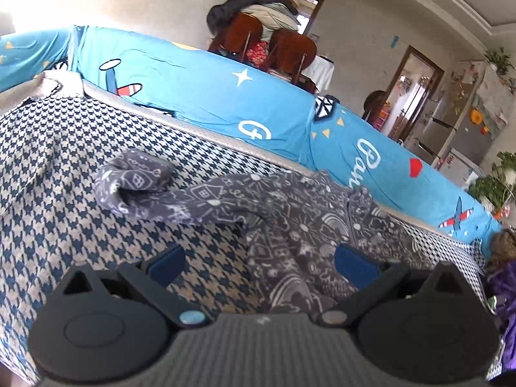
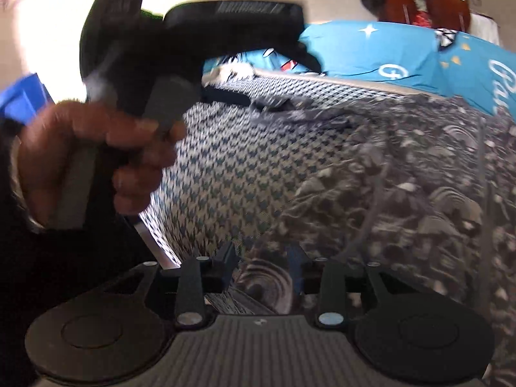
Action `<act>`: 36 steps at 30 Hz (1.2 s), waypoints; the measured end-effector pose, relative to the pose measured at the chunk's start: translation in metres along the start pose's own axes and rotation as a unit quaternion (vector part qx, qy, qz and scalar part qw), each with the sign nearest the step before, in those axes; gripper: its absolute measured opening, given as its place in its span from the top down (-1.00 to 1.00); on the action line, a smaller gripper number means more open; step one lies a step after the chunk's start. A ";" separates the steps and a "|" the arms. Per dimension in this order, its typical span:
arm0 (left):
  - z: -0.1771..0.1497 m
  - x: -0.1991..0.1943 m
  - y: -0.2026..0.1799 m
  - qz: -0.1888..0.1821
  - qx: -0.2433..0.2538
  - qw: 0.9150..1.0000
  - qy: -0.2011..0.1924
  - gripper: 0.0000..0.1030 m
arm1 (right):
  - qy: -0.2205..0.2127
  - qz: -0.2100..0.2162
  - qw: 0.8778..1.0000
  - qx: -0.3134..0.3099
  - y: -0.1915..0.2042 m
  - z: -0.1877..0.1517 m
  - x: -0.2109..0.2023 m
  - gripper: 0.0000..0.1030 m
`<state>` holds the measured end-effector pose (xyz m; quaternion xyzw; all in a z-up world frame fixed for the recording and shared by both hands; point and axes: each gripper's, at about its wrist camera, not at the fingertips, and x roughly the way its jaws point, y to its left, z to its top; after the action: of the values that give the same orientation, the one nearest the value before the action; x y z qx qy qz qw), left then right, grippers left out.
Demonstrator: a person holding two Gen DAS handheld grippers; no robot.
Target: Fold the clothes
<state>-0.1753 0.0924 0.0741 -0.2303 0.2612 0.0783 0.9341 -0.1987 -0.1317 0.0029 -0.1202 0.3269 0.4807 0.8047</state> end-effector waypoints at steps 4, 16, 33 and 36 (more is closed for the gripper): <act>0.002 -0.004 0.006 0.003 -0.011 1.000 -0.008 -1.00 | 0.030 -0.056 0.997 -0.042 0.015 -0.004 0.028 0.08; 0.004 -0.015 0.011 -0.007 -0.032 0.999 -0.026 -1.00 | 0.016 -0.104 0.991 -0.085 0.028 -0.011 0.047 0.57; 0.008 -0.013 0.012 0.017 -0.022 0.999 -0.029 -1.00 | 0.022 0.066 0.998 -0.004 0.013 0.004 0.038 0.55; 0.006 -0.006 0.005 0.017 -0.010 1.000 -0.022 -1.00 | 0.016 0.063 0.998 0.003 0.003 0.007 0.024 0.38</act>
<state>-0.1790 0.0996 0.0800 -0.2335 0.2436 0.1014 0.9359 -0.1909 -0.1096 -0.0072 -0.1041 0.3483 0.5277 0.7677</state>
